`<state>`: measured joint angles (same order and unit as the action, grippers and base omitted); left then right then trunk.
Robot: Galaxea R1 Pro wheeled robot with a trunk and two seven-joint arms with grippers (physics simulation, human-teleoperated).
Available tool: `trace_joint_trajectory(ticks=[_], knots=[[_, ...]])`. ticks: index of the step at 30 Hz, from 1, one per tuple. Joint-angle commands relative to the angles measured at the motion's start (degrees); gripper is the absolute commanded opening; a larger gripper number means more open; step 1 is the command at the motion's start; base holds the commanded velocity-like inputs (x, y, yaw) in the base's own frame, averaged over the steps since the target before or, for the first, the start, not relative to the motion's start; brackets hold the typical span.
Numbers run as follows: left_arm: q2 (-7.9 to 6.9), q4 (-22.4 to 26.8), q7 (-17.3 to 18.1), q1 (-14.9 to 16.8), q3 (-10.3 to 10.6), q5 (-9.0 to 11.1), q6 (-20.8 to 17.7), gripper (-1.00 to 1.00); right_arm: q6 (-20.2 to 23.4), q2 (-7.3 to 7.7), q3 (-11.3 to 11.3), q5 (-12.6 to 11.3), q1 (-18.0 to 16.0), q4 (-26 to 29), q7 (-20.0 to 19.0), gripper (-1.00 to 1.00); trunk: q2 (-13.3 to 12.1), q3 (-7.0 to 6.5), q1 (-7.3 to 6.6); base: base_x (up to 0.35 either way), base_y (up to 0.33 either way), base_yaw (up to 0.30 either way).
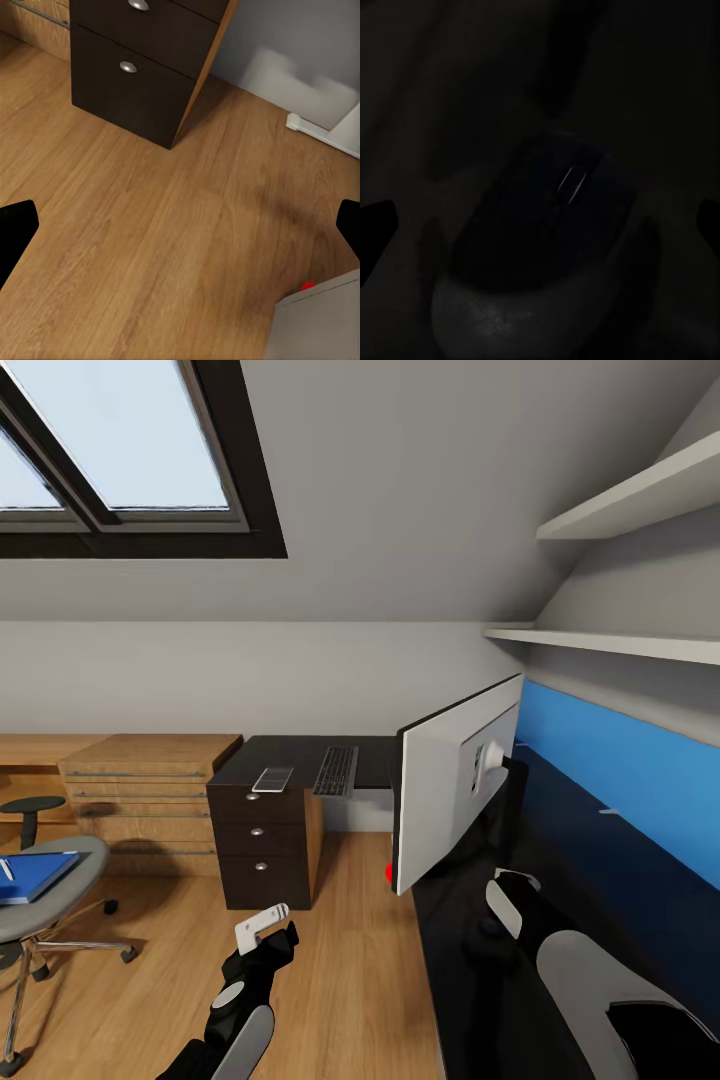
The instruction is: In the bedroom, organize the workspace by keeping the computer under the desk, ensuring the monitor is on the desk, placing the keyboard on the desk next to the monitor, placing the mouse on the desk next to the keyboard, moving the folder from the swivel chair onto the desk next to the mouse, stacking the notebook on top of the folder with the pen on top of the notebook, and positioning the swivel chair next to the desk.
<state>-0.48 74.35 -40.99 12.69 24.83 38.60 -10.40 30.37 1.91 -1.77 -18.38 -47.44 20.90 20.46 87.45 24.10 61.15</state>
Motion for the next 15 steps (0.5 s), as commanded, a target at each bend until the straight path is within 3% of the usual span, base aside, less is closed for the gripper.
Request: trace_joint_trajectory(ticks=[1,15], knots=[[-0.05,0.09,-0.4,0.06,0.15,0.17,-0.24,1.0,0.23,0.02,-0.21,-0.51,-0.02,0.11,0.39,1.0,0.04,0.07,0.0,0.0,0.0,0.0],[-0.05,0.09,-0.4,0.06,0.17,0.16,-0.24,1.0,0.22,0.02,-0.43,-0.43,-0.02,0.1,0.46,1.0,0.04,0.07,0.0,0.0,0.0,0.0]])
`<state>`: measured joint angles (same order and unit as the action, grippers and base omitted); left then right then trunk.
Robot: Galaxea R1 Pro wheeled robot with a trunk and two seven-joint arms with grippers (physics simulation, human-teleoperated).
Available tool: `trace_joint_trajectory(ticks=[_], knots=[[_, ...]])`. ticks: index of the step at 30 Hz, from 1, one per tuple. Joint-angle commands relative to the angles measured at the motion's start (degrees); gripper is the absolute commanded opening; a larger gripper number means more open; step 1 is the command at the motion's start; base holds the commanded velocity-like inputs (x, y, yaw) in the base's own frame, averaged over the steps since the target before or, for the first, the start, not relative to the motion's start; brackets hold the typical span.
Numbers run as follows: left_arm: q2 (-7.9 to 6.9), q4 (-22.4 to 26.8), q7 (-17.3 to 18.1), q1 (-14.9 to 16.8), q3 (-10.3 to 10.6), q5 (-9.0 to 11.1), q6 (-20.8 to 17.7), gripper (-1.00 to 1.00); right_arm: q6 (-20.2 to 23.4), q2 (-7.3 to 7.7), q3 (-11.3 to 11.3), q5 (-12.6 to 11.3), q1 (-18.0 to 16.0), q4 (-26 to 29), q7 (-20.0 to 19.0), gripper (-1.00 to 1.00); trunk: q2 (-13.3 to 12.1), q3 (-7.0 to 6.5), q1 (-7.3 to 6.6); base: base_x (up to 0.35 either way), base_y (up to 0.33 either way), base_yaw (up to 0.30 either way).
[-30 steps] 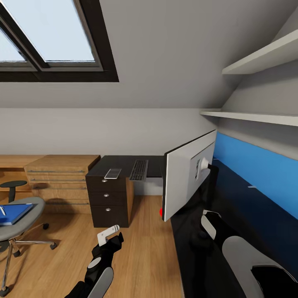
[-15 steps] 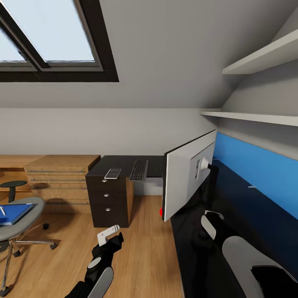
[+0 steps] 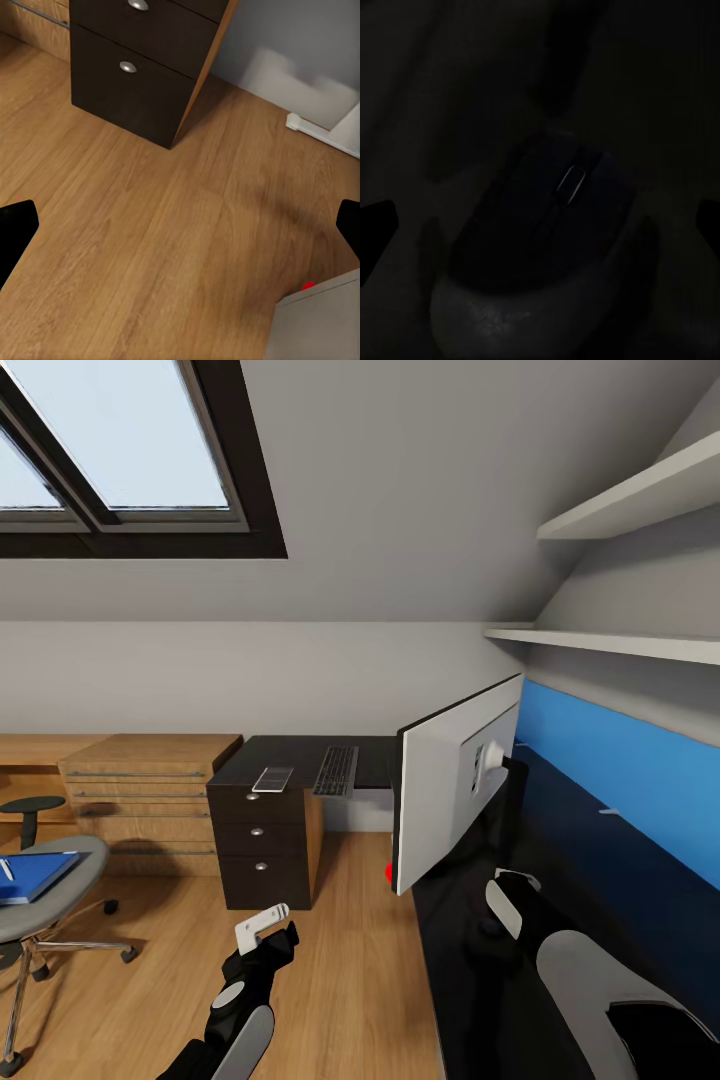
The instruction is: In the bedroom, organize the workspace by keeping the computer under the desk, ensuring the monitor is on the desk, placing the keyboard on the desk next to the monitor, placing the mouse on the desk next to the keyboard, moving the folder from the swivel chair onto the desk next to the mouse, stacking the notebook on top of the folder with the pen on top of the notebook, and positioning the swivel chair next to the desk.
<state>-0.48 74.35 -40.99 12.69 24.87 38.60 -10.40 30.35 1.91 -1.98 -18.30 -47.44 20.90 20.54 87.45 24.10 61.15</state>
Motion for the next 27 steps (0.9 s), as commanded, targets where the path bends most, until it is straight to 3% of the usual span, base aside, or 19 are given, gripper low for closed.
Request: trace_joint_trajectory(ticks=[1,7,15,22,27], knots=[[-0.05,0.09,-0.4,0.06,0.14,0.17,-0.24,1.0,0.24,0.03,-0.22,-0.52,-0.02,0.11,0.38,1.0,0.04,0.07,0.0,0.0,0.0,0.0],[-0.05,0.09,-0.4,0.06,0.13,0.18,-0.24,1.0,0.22,-0.02,-0.22,-0.5,-0.02,0.11,0.42,1.0,1.64,0.79,0.88,0.0,0.0,0.0],[-0.05,0.09,-0.4,0.06,0.16,0.33,-0.24,1.0,0.16,-0.06,-0.38,-0.35,-0.02,0.22,0.46,1.0,1.64,0.79,0.88,0.0,0.0,0.0],[-0.05,0.09,-0.4,0.06,0.16,0.43,-0.24,1.0,0.15,-0.06,-0.39,-0.34,-0.02,0.27,0.46,1.0,4.45,2.05,2.41,0.0,0.0,0.0],[-0.05,0.09,-0.4,0.06,0.16,0.45,-0.24,1.0,0.15,-0.06,-0.4,-0.34,-0.02,0.28,0.46,1.0,4.45,2.05,2.41,0.0,0.0,0.0]])
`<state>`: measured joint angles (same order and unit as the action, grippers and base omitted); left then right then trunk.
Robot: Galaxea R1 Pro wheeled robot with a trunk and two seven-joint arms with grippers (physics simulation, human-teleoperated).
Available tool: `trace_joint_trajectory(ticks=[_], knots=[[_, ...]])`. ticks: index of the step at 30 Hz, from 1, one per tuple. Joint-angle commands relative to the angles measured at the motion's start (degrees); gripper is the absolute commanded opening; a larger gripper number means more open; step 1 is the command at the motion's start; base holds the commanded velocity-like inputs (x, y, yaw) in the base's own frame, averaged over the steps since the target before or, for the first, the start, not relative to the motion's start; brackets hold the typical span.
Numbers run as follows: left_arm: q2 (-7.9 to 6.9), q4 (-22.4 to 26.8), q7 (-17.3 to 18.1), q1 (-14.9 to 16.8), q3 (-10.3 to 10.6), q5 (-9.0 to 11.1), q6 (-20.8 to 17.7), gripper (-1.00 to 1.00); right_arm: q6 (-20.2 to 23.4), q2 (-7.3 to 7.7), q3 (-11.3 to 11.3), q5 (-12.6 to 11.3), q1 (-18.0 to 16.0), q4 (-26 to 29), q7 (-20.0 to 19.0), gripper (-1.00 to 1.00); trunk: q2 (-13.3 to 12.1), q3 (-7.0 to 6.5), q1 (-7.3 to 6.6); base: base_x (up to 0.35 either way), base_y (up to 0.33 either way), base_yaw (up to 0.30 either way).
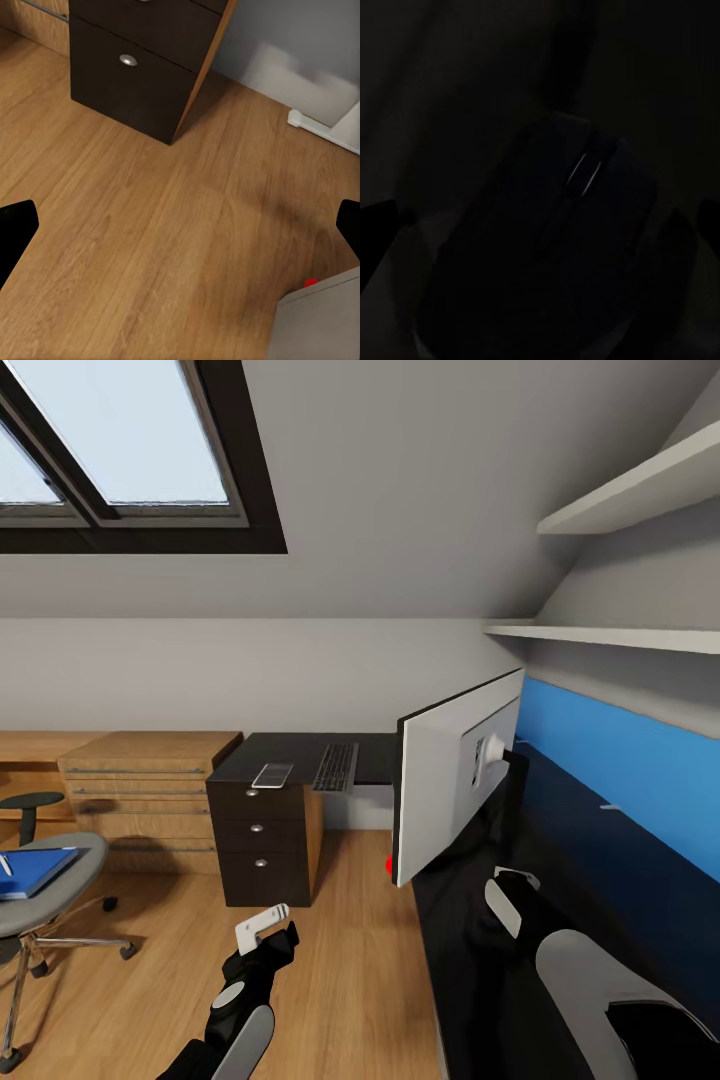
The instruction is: In the bedroom, organize the workspace by keeping the computer under the desk, ensuring the monitor is on the desk, placing the keyboard on the desk next to the monitor, placing the mouse on the desk next to the keyboard, moving the folder from the swivel chair onto the desk next to the mouse, stacking the notebook on top of the folder with the pen on top of the notebook, and positioning the swivel chair next to the desk.
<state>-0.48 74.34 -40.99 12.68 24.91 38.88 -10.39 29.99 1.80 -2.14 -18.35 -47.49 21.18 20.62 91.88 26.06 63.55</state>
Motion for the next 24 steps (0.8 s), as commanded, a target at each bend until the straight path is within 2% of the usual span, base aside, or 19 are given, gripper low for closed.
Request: trace_joint_trajectory(ticks=[1,5,10,24], knots=[[-0.05,0.1,-0.41,0.06,0.11,0.18,-0.24,1.0,0.51,0.05,-0.24,-0.28,0.03,0.0,0.39,1.0,0.03,0.09,0.01,0.0,0.0,0.0],[-0.05,0.1,-0.41,0.06,0.12,0.2,-0.24,1.0,0.51,0.05,-0.24,-0.28,0.03,0.01,0.39,1.0,0.03,0.09,0.01,0.0,0.0,0.0],[-0.05,0.1,-0.41,0.06,0.13,0.19,-0.19,1.0,0.51,0.05,-0.24,-0.28,0.03,0.01,0.39,1.0,2.03,0.99,1.1,0.0,0.0,0.0],[-0.05,0.1,-0.41,0.06,0.07,0.23,-0.17,1.0,0.51,0.05,-0.24,-0.28,0.03,0.09,0.39,1.0,2.03,0.99,1.1,0.0,0.0,0.0]])
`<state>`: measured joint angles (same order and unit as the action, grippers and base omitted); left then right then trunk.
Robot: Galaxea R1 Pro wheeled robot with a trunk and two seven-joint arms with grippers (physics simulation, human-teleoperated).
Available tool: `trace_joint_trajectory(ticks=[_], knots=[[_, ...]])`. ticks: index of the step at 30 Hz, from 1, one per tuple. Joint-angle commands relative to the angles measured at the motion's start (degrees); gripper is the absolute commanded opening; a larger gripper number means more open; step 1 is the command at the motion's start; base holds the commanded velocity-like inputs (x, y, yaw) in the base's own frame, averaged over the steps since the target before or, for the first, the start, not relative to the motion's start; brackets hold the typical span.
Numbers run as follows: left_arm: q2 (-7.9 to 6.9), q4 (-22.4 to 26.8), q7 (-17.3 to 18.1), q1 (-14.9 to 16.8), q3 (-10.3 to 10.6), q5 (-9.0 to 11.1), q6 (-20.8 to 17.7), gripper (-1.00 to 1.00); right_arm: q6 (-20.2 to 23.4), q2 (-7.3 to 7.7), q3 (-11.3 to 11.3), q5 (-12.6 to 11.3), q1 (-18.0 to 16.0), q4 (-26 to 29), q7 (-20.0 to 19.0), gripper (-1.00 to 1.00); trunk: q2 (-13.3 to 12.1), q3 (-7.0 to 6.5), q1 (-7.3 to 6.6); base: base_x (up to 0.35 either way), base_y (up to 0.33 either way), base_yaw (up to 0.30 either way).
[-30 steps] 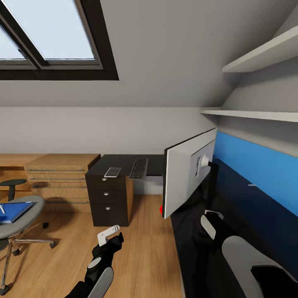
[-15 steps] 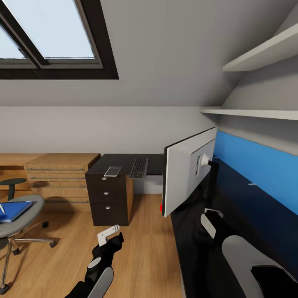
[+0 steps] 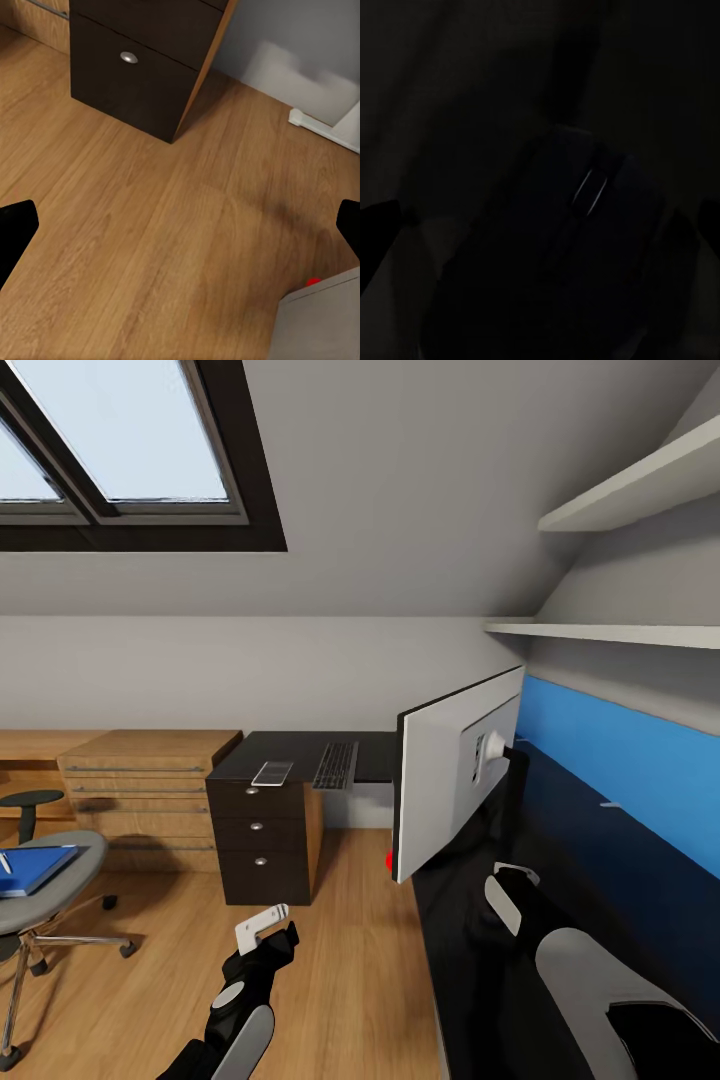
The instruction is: In the bedroom, organize the workspace by keeping the computer under the desk, ensuring the monitor is on the desk, placing the keyboard on the desk next to the monitor, placing the mouse on the desk next to the keyboard, moving the folder from the swivel chair onto the desk next to the mouse, stacking the notebook on top of the folder with the pen on top of the notebook, and positioning the swivel chair next to the desk.
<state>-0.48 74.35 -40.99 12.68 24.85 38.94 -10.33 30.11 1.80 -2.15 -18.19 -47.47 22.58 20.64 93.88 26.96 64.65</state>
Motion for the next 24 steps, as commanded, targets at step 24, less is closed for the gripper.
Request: trace_joint_trajectory(ticks=[24], knots=[[-0.09,0.01,-0.4,0.06,0.11,0.18,-0.23,1.0,0.39,0.04,-0.23,-0.45,0.01,-1.23,0.32,1.0,0.02,0.08,0.01,-0.002,0.0,0.0]])
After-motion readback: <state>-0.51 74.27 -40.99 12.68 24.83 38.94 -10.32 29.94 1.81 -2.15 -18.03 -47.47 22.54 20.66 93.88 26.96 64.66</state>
